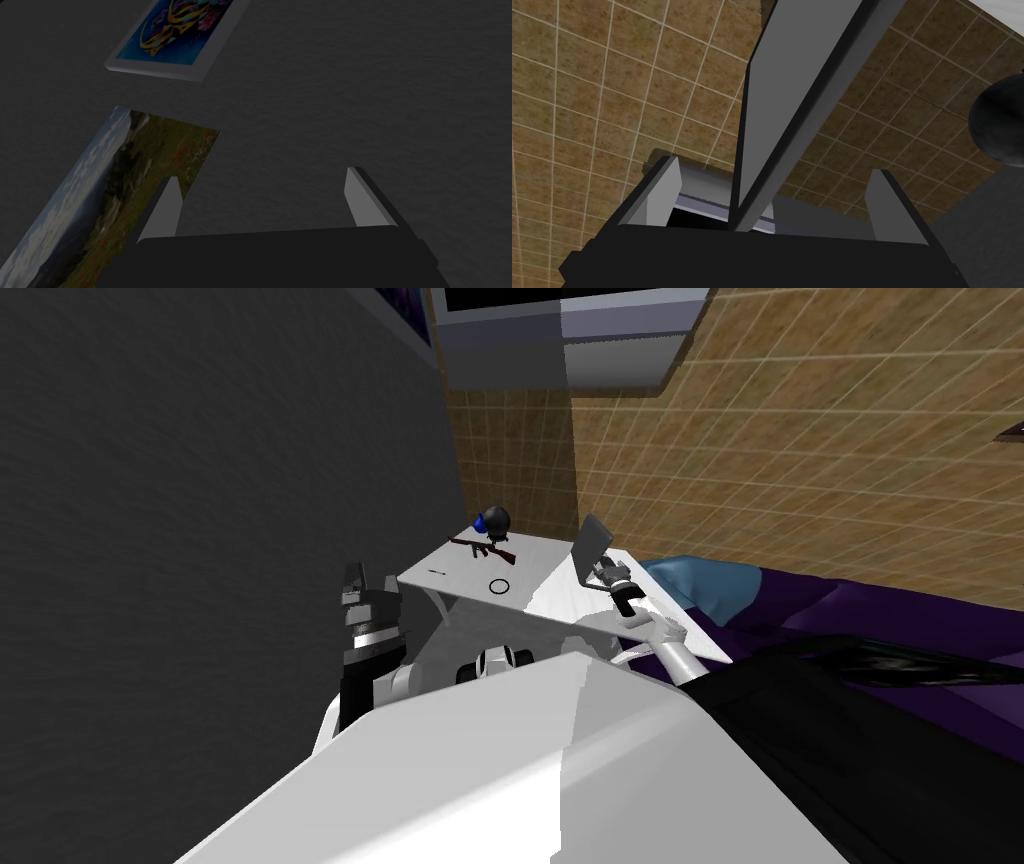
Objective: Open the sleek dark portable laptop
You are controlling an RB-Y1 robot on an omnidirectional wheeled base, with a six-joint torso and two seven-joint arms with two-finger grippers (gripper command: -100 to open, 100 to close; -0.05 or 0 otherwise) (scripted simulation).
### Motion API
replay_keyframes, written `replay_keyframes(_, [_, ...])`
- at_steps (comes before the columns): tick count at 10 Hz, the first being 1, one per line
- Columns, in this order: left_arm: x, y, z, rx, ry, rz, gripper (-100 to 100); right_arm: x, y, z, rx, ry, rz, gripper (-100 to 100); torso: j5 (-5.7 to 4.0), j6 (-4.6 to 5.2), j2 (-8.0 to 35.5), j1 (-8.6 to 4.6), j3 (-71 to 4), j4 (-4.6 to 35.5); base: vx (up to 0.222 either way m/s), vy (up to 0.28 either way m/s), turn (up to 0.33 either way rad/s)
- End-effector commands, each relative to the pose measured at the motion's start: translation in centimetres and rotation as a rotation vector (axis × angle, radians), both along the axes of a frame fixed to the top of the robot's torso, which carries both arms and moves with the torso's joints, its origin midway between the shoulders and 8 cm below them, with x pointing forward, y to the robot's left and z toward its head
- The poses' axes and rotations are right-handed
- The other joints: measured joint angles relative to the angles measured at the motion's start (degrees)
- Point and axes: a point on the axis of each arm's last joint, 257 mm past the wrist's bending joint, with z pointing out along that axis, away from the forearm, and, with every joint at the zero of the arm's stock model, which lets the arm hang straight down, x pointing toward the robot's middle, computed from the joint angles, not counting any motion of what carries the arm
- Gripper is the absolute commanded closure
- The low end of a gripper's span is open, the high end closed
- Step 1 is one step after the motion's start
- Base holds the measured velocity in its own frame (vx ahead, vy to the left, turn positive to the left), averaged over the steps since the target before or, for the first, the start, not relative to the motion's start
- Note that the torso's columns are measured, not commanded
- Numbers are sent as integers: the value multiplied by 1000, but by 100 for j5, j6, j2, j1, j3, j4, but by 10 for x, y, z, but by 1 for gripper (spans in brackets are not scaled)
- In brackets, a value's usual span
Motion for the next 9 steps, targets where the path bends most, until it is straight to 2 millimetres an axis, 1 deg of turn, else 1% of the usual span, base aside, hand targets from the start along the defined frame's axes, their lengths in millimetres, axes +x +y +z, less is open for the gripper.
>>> replay_keyframes(1, [0,0,0,0,0,0,0,-7,-33,3,-78,42,-72,-100,-1,3,2,-6,1,0,17,50,144])
replay_keyframes(2, [0,0,0,0,0,0,0,-10,-51,7,-125,64,-112,-100,-1,3,5,-7,2,2,25,65,242])
replay_keyframes(4, [0,0,0,0,0,0,0,-14,-69,13,-174,85,-152,-100,0,5,3,-1,2,1,30,55,111])
replay_keyframes(5, [0,0,0,0,0,0,0,-12,-64,11,-155,77,-136,-100,-1,3,4,-1,3,1,15,25,19])
replay_keyframes(6, [0,0,0,0,0,0,0,-14,-73,18,-160,80,-150,-100,-3,4,10,-11,6,3,76,-20,57])
replay_keyframes(7, [0,0,0,0,0,0,0,-14,-69,15,-160,80,-143,-100,-5,0,-9,-21,-5,-1,48,-17,21])
replay_keyframes(8, [0,0,0,0,0,0,0,-14,-70,16,-160,79,-145,100,-5,2,1,-12,-1,-1,7,-3,-4])
replay_keyframes(9, [0,0,0,0,0,0,0,-10,-70,16,-91,43,-145,100,-2,0,14,0,8,3,-26,-57,-30])
